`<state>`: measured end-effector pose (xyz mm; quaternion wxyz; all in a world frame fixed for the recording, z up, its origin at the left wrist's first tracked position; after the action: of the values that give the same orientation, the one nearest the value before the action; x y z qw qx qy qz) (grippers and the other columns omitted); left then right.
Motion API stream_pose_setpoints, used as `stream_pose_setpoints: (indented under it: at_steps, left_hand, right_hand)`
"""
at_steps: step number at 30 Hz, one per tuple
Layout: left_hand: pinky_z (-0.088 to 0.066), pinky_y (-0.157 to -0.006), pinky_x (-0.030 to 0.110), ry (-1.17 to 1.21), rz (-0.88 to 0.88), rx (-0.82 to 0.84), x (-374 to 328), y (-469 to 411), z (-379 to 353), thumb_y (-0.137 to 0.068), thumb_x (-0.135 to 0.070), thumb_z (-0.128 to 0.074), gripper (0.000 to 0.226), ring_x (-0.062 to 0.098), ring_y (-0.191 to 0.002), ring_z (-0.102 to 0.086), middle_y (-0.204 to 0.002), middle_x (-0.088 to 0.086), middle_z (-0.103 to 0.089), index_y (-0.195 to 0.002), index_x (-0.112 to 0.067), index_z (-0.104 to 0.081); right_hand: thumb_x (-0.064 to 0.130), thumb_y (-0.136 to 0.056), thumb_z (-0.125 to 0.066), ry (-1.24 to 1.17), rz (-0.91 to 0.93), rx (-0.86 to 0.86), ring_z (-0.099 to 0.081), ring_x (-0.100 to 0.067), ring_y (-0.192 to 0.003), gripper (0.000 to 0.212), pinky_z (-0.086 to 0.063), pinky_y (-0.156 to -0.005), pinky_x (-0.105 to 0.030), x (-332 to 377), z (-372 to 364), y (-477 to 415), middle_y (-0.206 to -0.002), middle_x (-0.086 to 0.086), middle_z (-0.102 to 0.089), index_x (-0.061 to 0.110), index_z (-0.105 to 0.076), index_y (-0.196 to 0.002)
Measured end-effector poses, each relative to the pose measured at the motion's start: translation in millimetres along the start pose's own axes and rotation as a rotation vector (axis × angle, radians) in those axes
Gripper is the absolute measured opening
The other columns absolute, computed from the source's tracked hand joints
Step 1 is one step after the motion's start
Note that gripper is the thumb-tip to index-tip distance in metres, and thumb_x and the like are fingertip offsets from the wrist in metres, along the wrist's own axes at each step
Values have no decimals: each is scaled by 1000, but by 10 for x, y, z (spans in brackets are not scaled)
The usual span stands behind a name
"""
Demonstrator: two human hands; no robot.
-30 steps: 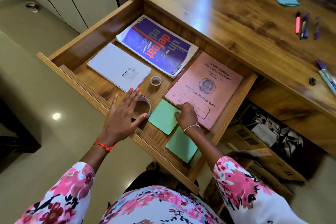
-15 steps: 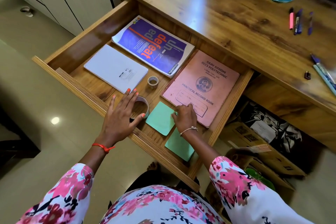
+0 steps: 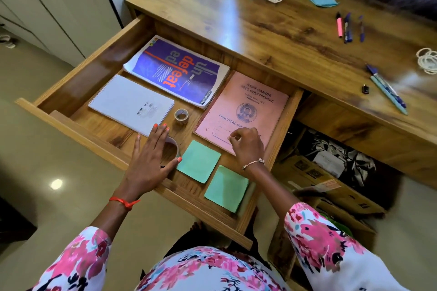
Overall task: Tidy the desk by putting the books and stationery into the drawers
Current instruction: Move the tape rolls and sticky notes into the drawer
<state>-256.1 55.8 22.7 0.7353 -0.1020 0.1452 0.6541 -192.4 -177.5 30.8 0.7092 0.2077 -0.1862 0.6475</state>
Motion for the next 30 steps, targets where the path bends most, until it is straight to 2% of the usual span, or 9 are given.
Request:
stream_pose_setpoints:
  at_steps: [3,7,12,16,18,21,23,26,30]
  left_hand:
    - [17,-110,40,77,-72,-6,-248,-180,29,-72,-83,-9,100,2,-138,20,-154,-8,7,-148,-18,-3]
    - [8,-112,45,84,-195,-35,-822,-549,119,-67,-86,-1,106,13,-141,13,-154,-3,2,-147,-16,-8]
    - [-4,-111,47,61,-368,-104,-1698,-1011,186,-76,-75,-26,92,18,-142,-7,-153,6,-20,-144,-13,-26]
    - [-3,-114,49,65,-476,-127,-2559,-1332,228,-75,-66,-24,88,20,-143,-2,-154,7,-16,-145,-13,-21]
    - [1,-113,45,94,-493,-135,-2980,-1500,194,-75,-67,-21,89,15,-141,5,-155,6,-13,-146,-14,-18]
    - [1,-114,44,101,-500,-132,-3541,-1716,77,-75,-67,-22,88,16,-143,2,-155,5,-13,-146,-16,-19]
    - [0,-114,45,93,-501,-104,-3880,-1823,-32,-79,-62,-30,83,19,-143,0,-155,7,-14,-146,-15,-19]
    - [0,-114,44,75,-495,-95,-4228,-1931,-164,-87,-52,-38,73,21,-143,-2,-154,8,-15,-145,-12,-20]
    - [-1,-114,42,65,-472,-76,-4436,-2030,-300,-92,-46,-46,68,20,-143,-4,-154,6,-16,-145,-11,-20]
  right_hand:
    - [17,-82,-66,-32,-10,-102,-56,-22,-95,13,-46,-73,-31,-93,313,-29,-89,-10,-71,7,-72,-87]
    - [16,-82,-63,-49,-27,-204,-57,-26,-96,14,-48,-79,-35,-305,802,-102,-92,-12,-70,5,-71,-88]
    - [20,-86,-60,-17,-62,-321,-55,-20,-95,17,-45,-74,-27,-727,1567,-189,-96,-9,-68,9,-69,-95]
    - [23,-86,-60,-49,-106,-418,-59,-23,-93,18,-47,-71,-28,-1244,2271,-272,-89,-8,-71,8,-71,-89]
    - [25,-86,-59,-42,-130,-430,-60,-24,-93,22,-50,-73,-32,-1552,2572,-310,-90,-11,-69,6,-70,-89]
    - [24,-88,-57,-8,-170,-458,-55,-27,-101,24,-45,-82,-35,-1972,2993,-315,-98,-15,-65,4,-68,-96]
    - [23,-88,-56,-4,-176,-478,-55,-28,-102,25,-44,-81,-34,-2244,3239,-310,-100,-17,-64,3,-68,-97]
    - [20,-86,-57,-22,-179,-503,-57,-31,-96,22,-46,-77,-35,-2589,3482,-342,-93,-18,-67,2,-69,-88]
    - [20,-84,-58,-52,-169,-504,-62,-31,-86,23,-52,-71,-39,-2862,3622,-432,-85,-17,-70,1,-70,-81]
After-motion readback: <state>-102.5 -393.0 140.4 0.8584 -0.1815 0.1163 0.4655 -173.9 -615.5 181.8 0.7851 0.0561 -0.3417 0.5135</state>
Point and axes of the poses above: each hand's wrist, its own y-axis away from the middle knuckle, its own z-axis out of the back of the hand, x = y × z, the point moved 7 cm from there along -y, towards the middle knuckle
